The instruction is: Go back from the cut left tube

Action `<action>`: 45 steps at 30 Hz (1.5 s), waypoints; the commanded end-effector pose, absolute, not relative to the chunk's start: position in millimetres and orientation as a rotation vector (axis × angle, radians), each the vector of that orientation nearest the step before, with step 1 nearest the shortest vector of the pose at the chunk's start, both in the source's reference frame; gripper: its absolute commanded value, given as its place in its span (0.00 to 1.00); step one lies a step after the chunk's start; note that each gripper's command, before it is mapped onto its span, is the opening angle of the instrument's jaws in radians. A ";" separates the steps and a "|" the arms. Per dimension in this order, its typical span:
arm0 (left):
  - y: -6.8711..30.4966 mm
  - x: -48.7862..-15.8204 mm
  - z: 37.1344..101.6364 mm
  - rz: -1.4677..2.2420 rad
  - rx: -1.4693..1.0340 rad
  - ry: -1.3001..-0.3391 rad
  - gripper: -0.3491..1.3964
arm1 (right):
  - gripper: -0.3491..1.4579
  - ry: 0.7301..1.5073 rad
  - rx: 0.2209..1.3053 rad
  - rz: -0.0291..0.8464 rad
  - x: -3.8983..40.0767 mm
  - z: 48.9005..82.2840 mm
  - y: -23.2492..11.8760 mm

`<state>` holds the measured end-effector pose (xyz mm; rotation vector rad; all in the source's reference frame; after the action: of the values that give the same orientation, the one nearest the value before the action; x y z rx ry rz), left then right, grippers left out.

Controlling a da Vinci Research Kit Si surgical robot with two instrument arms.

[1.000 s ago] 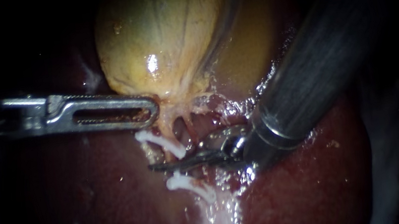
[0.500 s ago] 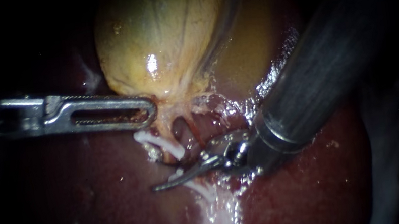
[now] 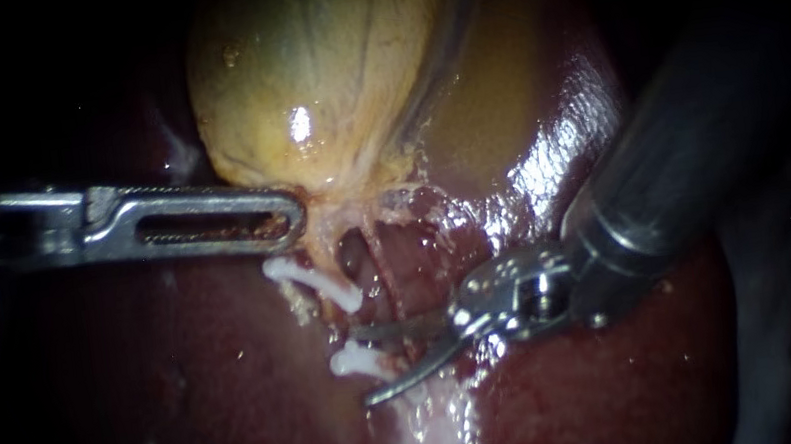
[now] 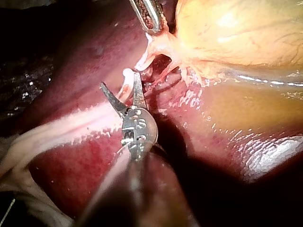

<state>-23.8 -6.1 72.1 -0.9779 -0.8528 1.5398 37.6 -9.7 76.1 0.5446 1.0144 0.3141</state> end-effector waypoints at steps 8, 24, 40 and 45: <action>-6.2 -23.8 72.1 1.540 -0.977 -0.851 0.00 | 0.99 1.023 0.453 0.274 33.1 73.7 -7.2; -6.2 -23.9 72.3 1.540 -0.977 -0.850 0.00 | 0.99 1.028 0.357 0.267 27.9 70.2 -3.7; -7.6 -27.1 76.3 1.557 -0.979 -0.842 0.00 | 0.99 1.030 0.355 0.268 28.0 70.1 -3.8; -7.7 -28.3 76.8 1.560 -0.980 -0.849 0.00 | 0.99 1.028 0.353 0.270 28.0 70.0 -3.8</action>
<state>-28.4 -7.7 76.8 -0.9821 -0.8496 1.5595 28.0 -3.9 70.0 0.3532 1.0293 0.2700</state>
